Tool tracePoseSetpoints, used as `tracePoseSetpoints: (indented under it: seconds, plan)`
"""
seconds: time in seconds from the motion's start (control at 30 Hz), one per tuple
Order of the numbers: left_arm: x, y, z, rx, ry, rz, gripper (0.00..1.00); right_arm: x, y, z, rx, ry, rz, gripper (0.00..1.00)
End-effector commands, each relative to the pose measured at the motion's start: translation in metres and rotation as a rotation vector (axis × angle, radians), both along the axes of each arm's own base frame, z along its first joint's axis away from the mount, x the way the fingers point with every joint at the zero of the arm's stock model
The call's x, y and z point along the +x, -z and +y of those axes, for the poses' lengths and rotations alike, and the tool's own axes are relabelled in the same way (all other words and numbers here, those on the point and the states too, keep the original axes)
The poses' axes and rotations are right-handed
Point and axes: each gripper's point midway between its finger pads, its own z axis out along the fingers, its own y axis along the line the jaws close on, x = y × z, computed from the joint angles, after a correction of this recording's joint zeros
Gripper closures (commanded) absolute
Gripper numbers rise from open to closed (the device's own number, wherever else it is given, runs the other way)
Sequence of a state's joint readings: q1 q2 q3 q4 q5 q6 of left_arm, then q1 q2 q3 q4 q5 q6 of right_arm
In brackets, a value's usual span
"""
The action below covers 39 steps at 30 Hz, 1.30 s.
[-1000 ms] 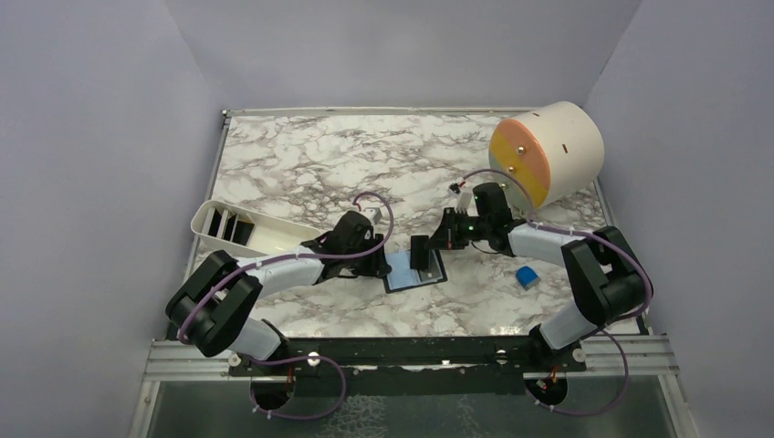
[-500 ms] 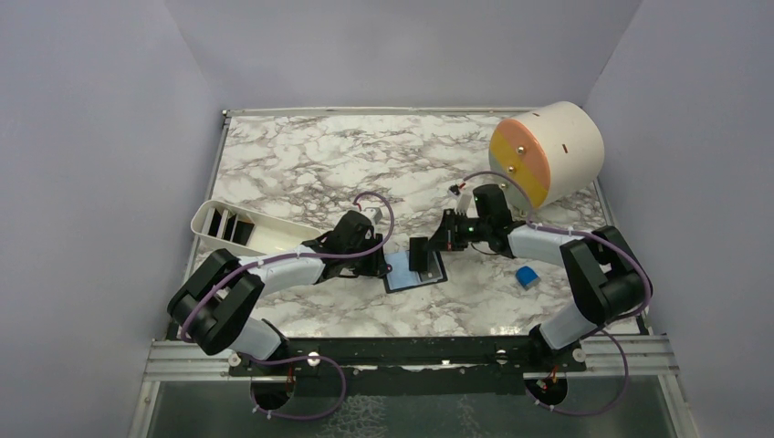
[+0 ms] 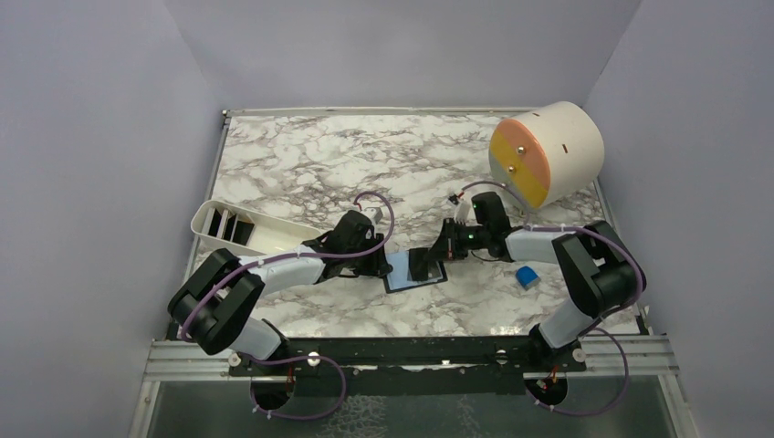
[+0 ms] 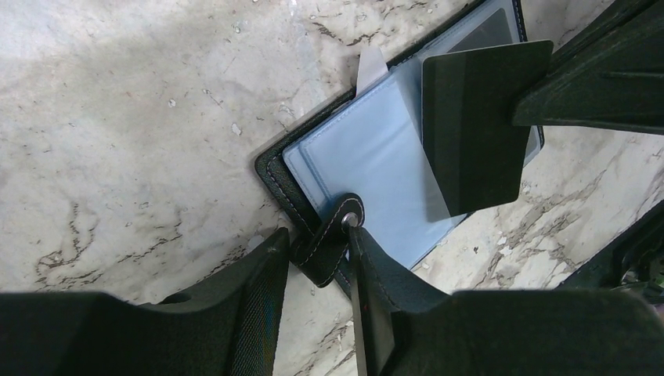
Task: Put the credit cards into the card holder
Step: Insert the credit card into the card holder.
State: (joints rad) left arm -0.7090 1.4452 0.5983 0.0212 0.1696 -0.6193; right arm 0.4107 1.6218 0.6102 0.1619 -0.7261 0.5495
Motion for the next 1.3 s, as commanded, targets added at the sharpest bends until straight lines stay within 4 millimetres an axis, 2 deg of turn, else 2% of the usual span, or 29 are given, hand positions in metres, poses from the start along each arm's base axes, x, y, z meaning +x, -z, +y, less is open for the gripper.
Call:
tracePoseSetpoints:
  seconds: [0.0,0.2,0.67,0.97,1.13,1.27]
  plan:
    - [-0.001,0.001,-0.004,-0.005,0.008,0.013,0.64,-0.008,0.01,0.0,0.008,-0.033,0.032,0.99]
    - [-0.001,-0.002,-0.01,-0.037,0.011,0.016,0.68,-0.01,0.016,0.002,0.013,-0.05,0.066,0.99]
    - [-0.002,-0.001,-0.017,-0.067,0.019,0.031,0.69,-0.014,0.025,0.001,-0.013,-0.06,0.103,0.99]
    - [-0.008,-0.003,-0.025,-0.133,0.014,0.068,0.69,-0.011,0.021,0.006,-0.037,-0.048,0.096,0.96]
    - [-0.01,-0.011,-0.029,-0.176,0.005,0.074,0.63,-0.002,0.024,-0.004,-0.141,0.008,0.089,0.81]
    - [-0.011,-0.017,-0.025,-0.178,-0.007,0.057,0.58,0.005,0.013,-0.014,-0.203,0.051,0.05,0.64]
